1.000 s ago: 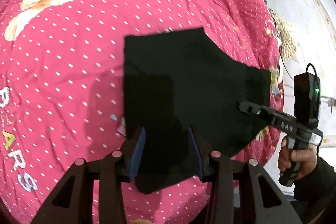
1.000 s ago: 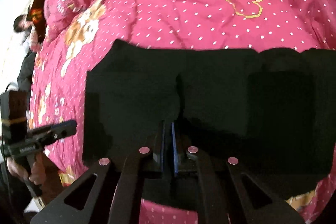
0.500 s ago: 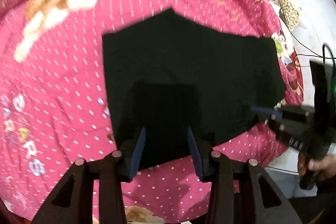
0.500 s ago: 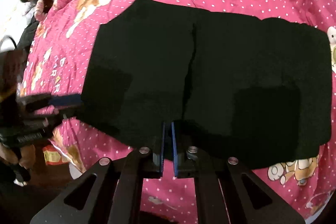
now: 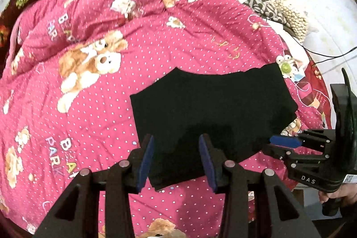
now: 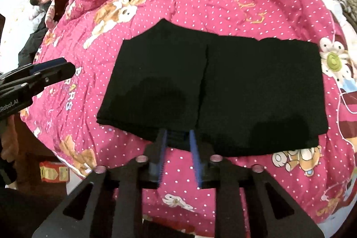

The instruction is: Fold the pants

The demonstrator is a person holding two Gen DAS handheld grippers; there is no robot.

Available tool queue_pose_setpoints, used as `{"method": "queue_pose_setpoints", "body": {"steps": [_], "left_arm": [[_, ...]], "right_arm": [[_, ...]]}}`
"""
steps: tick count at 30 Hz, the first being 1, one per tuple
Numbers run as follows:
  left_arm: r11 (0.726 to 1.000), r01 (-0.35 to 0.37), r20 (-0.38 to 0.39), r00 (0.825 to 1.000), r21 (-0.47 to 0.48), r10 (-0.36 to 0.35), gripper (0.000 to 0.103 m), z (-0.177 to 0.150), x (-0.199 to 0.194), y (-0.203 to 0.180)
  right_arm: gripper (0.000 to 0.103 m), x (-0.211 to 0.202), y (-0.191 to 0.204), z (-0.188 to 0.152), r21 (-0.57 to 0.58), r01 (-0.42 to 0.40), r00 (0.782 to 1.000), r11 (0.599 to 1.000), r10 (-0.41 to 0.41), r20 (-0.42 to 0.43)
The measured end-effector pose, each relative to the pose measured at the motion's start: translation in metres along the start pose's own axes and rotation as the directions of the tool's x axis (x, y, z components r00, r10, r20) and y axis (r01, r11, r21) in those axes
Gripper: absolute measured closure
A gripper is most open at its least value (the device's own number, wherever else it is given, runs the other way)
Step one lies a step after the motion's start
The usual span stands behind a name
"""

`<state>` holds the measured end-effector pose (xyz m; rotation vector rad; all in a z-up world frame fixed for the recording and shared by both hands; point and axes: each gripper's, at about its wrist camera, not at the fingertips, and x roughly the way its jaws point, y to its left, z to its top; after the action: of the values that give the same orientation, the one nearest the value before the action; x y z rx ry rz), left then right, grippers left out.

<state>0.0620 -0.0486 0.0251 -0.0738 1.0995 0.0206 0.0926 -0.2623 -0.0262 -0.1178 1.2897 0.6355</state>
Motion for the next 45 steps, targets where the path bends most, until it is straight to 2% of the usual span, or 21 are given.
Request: {"method": "queue_pose_setpoints", "body": {"steps": [8,20,38,41,45], "left_arm": [[1.0,-0.018,0.026,0.999,0.018,0.018,0.058,-0.001,-0.018,-0.004],[0.999,-0.04,0.024,0.999,0.027,0.04,0.058,0.005,-0.019,-0.007],[0.996,-0.024,-0.038,0.999,0.081,0.027,0.058,0.031,0.012,-0.03],[0.996,-0.022,-0.053,0.998,0.087,0.026,0.058,0.036,0.021,-0.032],[0.996,-0.018,-0.084,0.996,0.084,0.025,0.058,0.039,0.039,-0.03]], "right_arm": [[0.075,-0.013,0.006,-0.007,0.025,-0.002,1.0,1.0,0.001,0.021],[0.075,-0.016,0.004,-0.001,0.045,-0.004,0.999,0.999,0.002,0.032],[0.075,-0.011,-0.044,0.009,0.147,0.009,0.999,0.989,-0.017,0.051],[0.062,-0.008,-0.053,0.014,0.16,0.007,0.998,0.987,-0.016,0.055],[0.06,-0.002,-0.063,0.02,0.173,0.007,0.999,0.985,-0.016,0.05]]}}
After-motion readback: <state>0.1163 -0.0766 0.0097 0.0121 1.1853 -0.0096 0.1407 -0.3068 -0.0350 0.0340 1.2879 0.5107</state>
